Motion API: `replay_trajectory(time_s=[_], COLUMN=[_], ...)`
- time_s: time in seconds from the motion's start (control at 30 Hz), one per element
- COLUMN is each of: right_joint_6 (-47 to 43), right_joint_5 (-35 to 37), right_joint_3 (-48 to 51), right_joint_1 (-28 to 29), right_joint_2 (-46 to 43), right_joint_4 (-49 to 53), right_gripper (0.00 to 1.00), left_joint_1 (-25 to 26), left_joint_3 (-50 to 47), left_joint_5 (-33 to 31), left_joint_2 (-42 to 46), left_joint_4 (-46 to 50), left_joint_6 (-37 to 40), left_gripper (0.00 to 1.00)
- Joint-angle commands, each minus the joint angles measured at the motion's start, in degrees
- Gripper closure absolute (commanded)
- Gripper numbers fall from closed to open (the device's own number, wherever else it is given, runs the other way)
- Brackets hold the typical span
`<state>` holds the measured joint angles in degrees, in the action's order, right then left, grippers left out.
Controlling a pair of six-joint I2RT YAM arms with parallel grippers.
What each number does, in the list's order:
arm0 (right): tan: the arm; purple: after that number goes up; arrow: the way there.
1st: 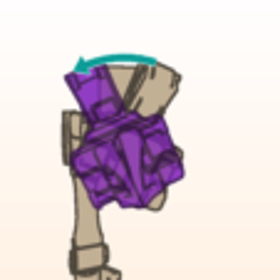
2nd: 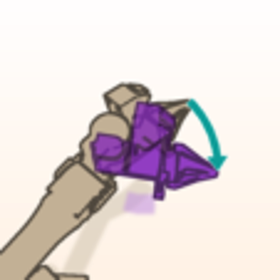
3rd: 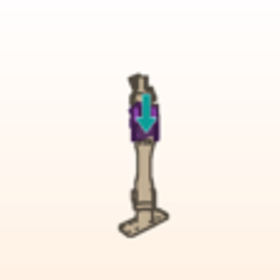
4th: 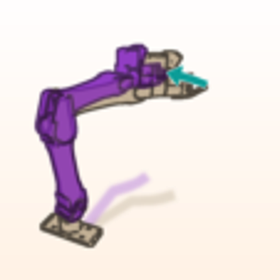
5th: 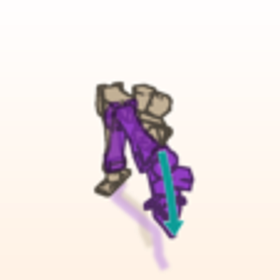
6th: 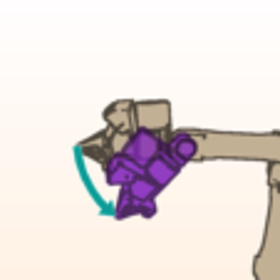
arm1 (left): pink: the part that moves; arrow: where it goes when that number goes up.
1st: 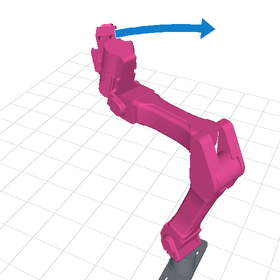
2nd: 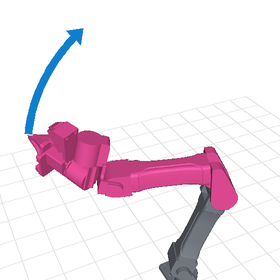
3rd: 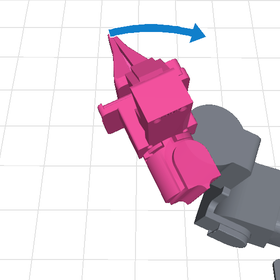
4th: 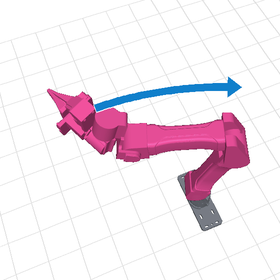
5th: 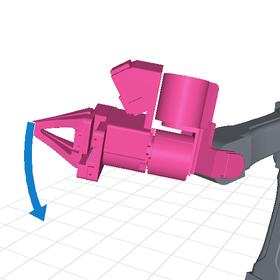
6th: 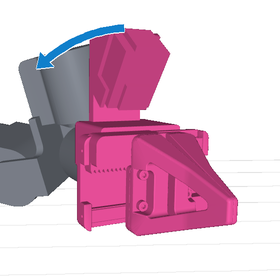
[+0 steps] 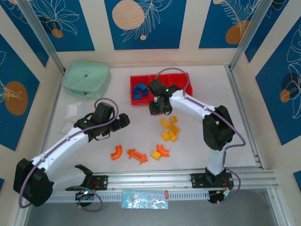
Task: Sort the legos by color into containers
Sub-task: Pick up the lego from the center of the table, then place the lego in the container.
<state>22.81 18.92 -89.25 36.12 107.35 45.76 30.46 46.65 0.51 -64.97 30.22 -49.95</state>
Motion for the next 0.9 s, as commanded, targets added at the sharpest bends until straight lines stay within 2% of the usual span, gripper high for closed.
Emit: replay_trajectory(time_s=[0.0,0.33,0.53,0.7,0.87], right_joint_6=[-3.35,-7.98,-8.18,-7.79,-6.09], right_joint_5=[1.51,3.51,2.9,0.62,-2.99], right_joint_3=[-6.17,-27.95,-36.05,-32.38,-22.15], right_joint_1=[-3.8,-10.04,-10.89,-10.59,-9.19], right_joint_2=[3.81,20.06,24.51,19.59,10.56], right_joint_4=[-0.83,-1.18,2.32,1.86,1.71], right_gripper=[0.51,0.5,0.37,0.34,0.33], left_joint_1=[0.96,1.01,1.0,1.08,1.53], left_joint_3=[3.6,10.17,11.68,11.53,9.93], left_joint_5=[1.57,0.81,0.8,1.21,1.34], left_joint_2=[-3.14,-11.31,-11.93,-11.16,-8.97], left_joint_4=[-3.41,-5.75,-5.19,-4.42,-2.99], left_joint_6=[2.01,4.4,5.04,4.87,4.14], left_gripper=[0.01,0.01,0.01,0.01,0.01])
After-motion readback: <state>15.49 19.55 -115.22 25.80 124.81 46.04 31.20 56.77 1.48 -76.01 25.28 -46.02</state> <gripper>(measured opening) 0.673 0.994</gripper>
